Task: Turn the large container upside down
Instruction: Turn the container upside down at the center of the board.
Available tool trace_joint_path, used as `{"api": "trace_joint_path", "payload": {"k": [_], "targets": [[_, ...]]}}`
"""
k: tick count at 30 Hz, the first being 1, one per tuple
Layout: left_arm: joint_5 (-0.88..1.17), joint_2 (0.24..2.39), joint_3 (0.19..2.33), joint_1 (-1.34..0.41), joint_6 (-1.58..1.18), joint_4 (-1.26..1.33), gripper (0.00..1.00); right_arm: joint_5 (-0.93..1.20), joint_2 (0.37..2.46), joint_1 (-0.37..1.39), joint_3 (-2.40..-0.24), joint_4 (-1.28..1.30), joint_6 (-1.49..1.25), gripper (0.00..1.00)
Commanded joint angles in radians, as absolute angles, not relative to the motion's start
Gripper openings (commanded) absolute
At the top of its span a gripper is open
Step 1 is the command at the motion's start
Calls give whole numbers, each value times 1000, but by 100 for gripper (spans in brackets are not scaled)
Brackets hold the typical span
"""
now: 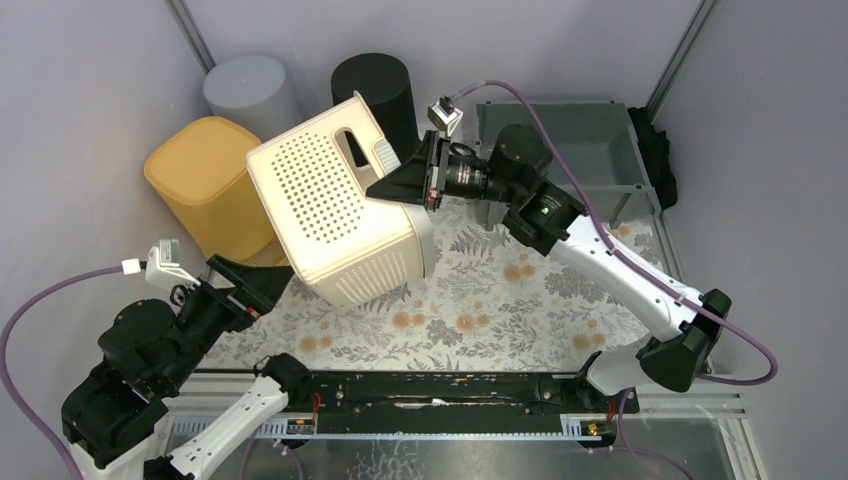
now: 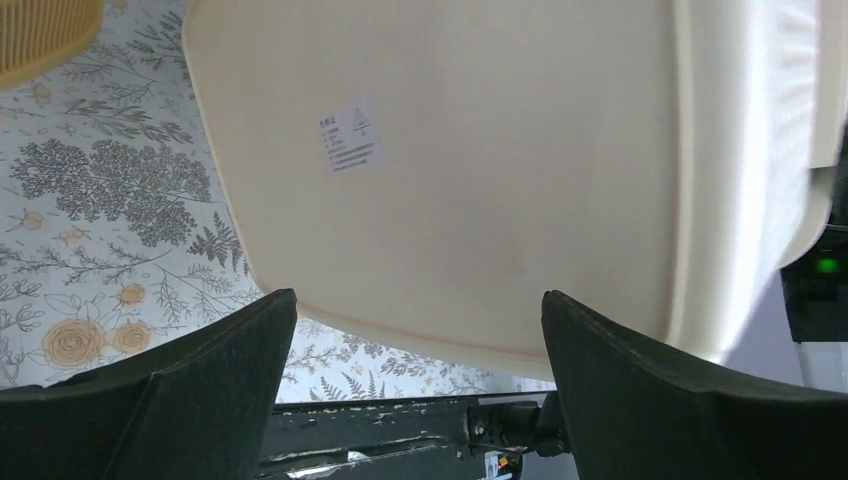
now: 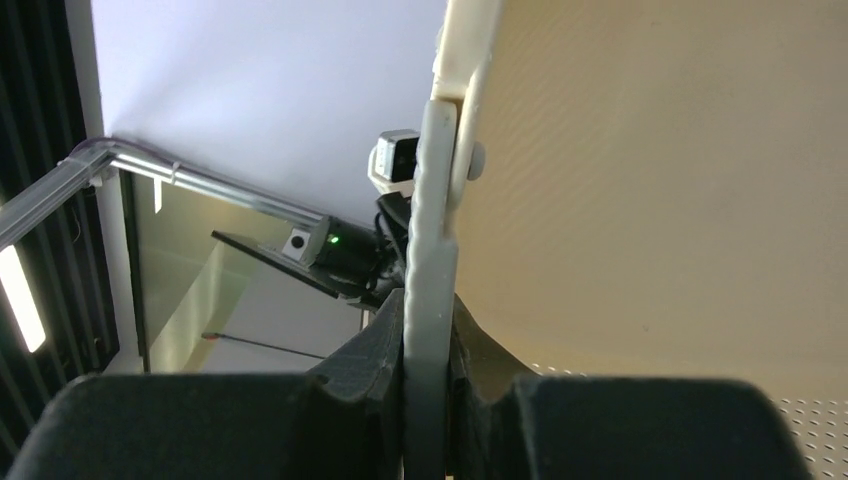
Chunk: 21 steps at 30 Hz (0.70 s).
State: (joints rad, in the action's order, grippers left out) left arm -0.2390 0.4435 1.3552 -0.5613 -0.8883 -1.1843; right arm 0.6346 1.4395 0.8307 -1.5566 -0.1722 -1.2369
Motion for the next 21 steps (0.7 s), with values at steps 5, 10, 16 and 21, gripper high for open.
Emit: {"api": "trace_joint_path", "payload": {"k": [5, 10, 16, 21], "targets": [[-303, 437, 1354, -570, -896, -1226, 100, 521, 1343, 839, -1480, -443, -1232, 0], [-327, 426, 1358, -584, -902, -1233, 100, 474, 1310, 839, -1396, -475, -1251, 0], [-349, 428, 1383, -604, -903, -1248, 100, 417, 1284, 839, -1272, -610, -1329, 0], [-354, 420, 1387, -612, -909, -1255, 100, 371, 1280, 839, -1207, -739, -1381, 0]]}}
